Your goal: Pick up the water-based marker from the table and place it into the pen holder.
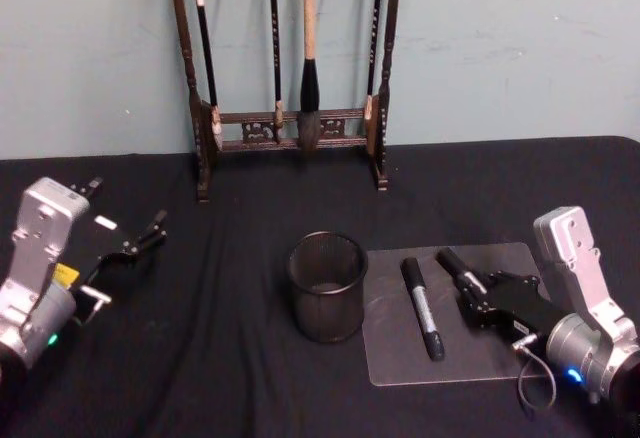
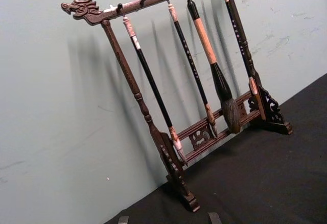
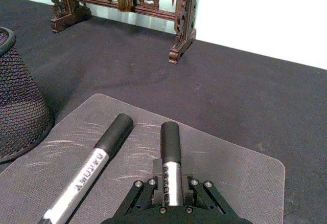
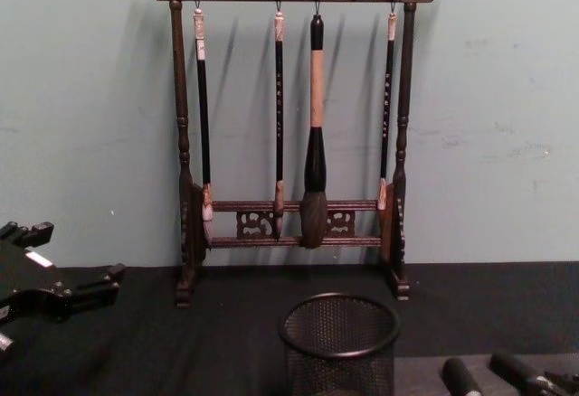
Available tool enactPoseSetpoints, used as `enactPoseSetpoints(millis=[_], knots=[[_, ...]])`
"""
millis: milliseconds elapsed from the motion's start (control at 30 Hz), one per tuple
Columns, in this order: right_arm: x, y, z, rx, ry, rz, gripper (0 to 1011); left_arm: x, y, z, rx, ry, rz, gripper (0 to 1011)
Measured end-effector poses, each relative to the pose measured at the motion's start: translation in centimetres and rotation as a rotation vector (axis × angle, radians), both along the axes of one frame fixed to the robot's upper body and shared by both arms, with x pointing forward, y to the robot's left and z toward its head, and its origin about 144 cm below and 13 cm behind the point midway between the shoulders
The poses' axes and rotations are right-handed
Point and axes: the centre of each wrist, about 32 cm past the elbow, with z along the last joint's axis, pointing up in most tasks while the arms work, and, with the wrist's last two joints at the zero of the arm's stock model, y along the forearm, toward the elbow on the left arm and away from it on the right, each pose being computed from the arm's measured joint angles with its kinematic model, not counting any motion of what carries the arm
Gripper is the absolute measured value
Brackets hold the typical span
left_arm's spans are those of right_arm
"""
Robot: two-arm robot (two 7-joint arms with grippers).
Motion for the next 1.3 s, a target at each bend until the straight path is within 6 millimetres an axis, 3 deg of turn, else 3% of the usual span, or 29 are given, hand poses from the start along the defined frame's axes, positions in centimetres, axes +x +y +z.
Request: enactPoseSetpoints(millis=[367, 1300], knots=[[0.0, 0.0, 0.0, 0.002, -0.002, 0.000, 210, 0.0, 0.0, 0.0, 0.000, 0.000, 0.000, 1009], [-1.2, -0.9, -0.8, 0.160, -0.216, 0.083, 210, 0.0, 0.0, 0.0, 0.000, 0.000, 0.000, 1009]])
